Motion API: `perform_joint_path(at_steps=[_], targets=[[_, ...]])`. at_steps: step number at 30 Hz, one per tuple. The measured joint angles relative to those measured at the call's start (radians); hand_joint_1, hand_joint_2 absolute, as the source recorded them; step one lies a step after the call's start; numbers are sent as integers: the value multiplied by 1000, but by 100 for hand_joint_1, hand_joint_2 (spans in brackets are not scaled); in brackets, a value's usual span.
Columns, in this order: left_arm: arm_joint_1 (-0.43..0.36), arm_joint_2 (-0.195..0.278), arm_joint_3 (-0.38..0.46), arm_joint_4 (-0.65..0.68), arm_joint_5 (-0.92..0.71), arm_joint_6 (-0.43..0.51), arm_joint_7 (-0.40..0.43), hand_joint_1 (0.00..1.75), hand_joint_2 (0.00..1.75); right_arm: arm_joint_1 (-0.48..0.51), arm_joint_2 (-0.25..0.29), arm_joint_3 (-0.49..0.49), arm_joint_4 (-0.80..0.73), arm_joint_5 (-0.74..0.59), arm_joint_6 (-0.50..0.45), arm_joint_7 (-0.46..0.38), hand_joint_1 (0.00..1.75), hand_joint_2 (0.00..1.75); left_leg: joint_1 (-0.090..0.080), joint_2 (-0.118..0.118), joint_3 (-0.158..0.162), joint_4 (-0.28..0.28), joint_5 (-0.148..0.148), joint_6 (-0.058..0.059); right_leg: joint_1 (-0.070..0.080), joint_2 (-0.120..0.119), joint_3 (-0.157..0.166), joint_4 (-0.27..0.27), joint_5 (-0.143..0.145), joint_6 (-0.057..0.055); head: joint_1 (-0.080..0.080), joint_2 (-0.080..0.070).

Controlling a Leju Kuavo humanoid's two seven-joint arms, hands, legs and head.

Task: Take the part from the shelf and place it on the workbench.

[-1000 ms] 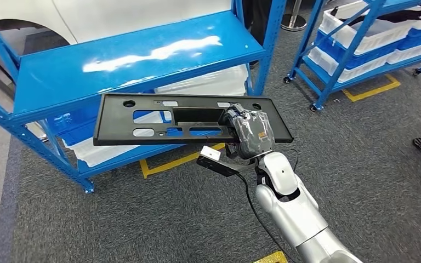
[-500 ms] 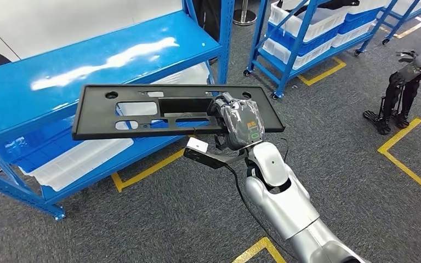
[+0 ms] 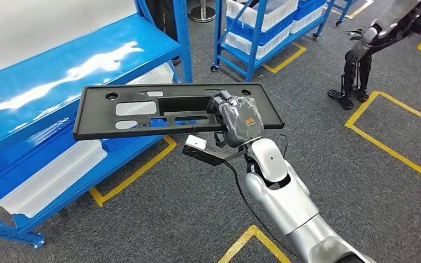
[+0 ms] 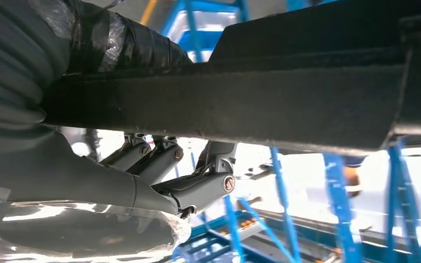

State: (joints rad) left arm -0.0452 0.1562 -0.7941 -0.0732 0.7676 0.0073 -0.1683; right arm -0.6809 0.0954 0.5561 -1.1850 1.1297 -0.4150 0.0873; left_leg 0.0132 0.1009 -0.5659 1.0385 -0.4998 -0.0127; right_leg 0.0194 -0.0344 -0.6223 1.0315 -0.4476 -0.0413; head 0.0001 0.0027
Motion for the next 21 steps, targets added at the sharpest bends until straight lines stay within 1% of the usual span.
perform_joint_path(at_steps=[1, 2, 3, 4, 5, 6, 7, 8, 9, 10, 11, 12, 13, 14, 15, 16, 17, 18, 19, 20, 21], targets=[[0, 4, 0, -1, 2, 2, 1, 0, 175, -2, 2, 0, -1, 3, 2, 3, 175, 175, 3, -26, -12, 30, -22, -4, -4, 11, 2, -5, 4, -5, 0, 0], [1, 8, -1, -1, 5, 3, 4, 0, 175, -4, 5, 1, -1, 6, 4, 6, 175, 175, 6, -58, -34, 83, -53, -7, -6, 22, 4, -8, 6, -8, 0, 0], [3, 12, -2, -2, 6, 5, 10, 0, 175, -4, 7, 3, -1, 8, 4, 8, 175, 175, 7, -80, -64, 149, -85, -10, -7, 35, 3, -8, 7, -10, 0, 0], [5, 16, -3, -2, 7, 6, 18, 0, 175, -1, 9, 4, -1, 8, 5, 8, 175, 175, 7, -90, -94, 212, -108, -13, -7, 48, 3, -8, 8, -11, 0, 0], [8, 20, -5, -2, 7, 6, 27, 0, 175, 4, 10, 5, 0, 7, 4, 8, 175, 175, 7, -94, -114, 251, -114, -16, -7, 63, 3, -6, 7, -11, 0, 0], [10, 24, -7, -2, 7, 5, 35, 0, 175, 10, 10, 6, 2, 6, 2, 8, 175, 175, 8, -95, -117, 250, -98, -19, -8, 78, 4, -4, 7, -11, 0, 0], [13, 27, -9, -2, 6, 4, 40, 0, 175, 16, 10, 6, 4, 6, -3, 8, 175, 175, 10, -98, -102, 211, -65, -20, -9, 93, 4, 0, 6, -10, 0, 0], [16, 30, -12, -1, 4, 4, 42, 0, 175, 23, 9, 6, 6, 6, -11, 7, 175, 175, 13, -113, -76, 144, -26, -22, -11, 109, 3, 5, 4, -7, 0, 0], [19, 32, -17, -1, 1, 6, 42, 0, 175, 29, 5, 6, 6, 7, -23, 7, 175, 175, 16, -137, -47, 81, 2, -22, -11, 123, -1, 11, 2, -2, 0, 0], [20, 33, -23, -1, -4, 10, 39, 0, 175, 37, 0, 6, 0, 7, -33, 8, 175, 175, 18, -158, -26, 33, 16, -20, -13, 135, -7, 17, 1, 4, -1, 0], [21, 32, -30, -1, -9, 15, 35, 0, 175, 50, -10, 5, -12, 5, -41, 9, 175, 175, 18, -175, -14, 7, 18, -17, -14, 146, -13, 21, 1, 11, 0, 0], [21, 29, -37, 0, -13, 23, 29, 0, 175, 68, -24, 2, -31, 3, -45, 11, 175, 175, 15, -178, -10, 1, 14, -12, -16, 157, -18, 22, 4, 17, -1, 0], [20, 21, -45, 0, -16, 31, 19, 0, 175, 91, -44, -2, -58, 0, -45, 11, 175, 175, 15, -168, -8, -3, 14, -5, -17, 166, -21, 20, 7, 23, 0, 0], [19, 11, -53, 3, -19, 41, 10, 0, 175, 117, -67, -9, -87, -5, -44, 9, 175, 175, 16, -157, -6, -8, 17, 1, -17, 163, -22, 22, 5, 29, 0, 0], [19, 1, -60, 7, -20, 50, 0, 0, 175, 144, -92, -18, -117, -9, -43, 6, 175, 175, 17, -144, -3, -12, 19, 10, -16, 145, -28, 35, -4, 35, 1, 0], [19, -10, -67, 12, -22, 57, -6, 0, 175, 167, -115, -28, -144, -14, -41, 2, 175, 175, 17, -131, 0, -17, 20, 19, -15, 117, -43, 66, -24, 41, 2, 0], [20, -19, -74, 17, -23, 62, -8, 0, 175, 190, -136, -39, -167, -19, -41, -3, 175, 175, 15, -117, 2, -19, 20, 26, -16, 84, -69, 118, -52, 47, 3, 0], [21, -28, -80, 22, -24, 66, -4, 0, 175, 212, -157, -52, -187, -27, -41, -10, 175, 175, 12, -103, 3, -19, 19, 31, -18, 61, -101, 182, -82, 52, 4, 0], [21, -36, -87, 25, -26, 69, 4, 0, 175, 236, -179, -64, -205, -38, -42, -19, 175, 175, 10, -89, 3, -19, 18, 34, -21, 50, -133, 241, -104, 56, 4, 0], [19, -44, -95, 28, -29, 74, 15, 0, 175, 263, -203, -78, -223, -52, -43, -30, 175, 175, 8, -75, 4, -19, 16, 36, -23, 44, -152, 278, -111, 59, 4, 0], [16, -50, -104, 31, -32, 79, 26, 0, 175, 291, -230, -94, -239, -69, -44, -47, 175, 175, 8, -62, 6, -19, 13, 36, -25, 42, -151, 276, -99, 61, 4, 0]])
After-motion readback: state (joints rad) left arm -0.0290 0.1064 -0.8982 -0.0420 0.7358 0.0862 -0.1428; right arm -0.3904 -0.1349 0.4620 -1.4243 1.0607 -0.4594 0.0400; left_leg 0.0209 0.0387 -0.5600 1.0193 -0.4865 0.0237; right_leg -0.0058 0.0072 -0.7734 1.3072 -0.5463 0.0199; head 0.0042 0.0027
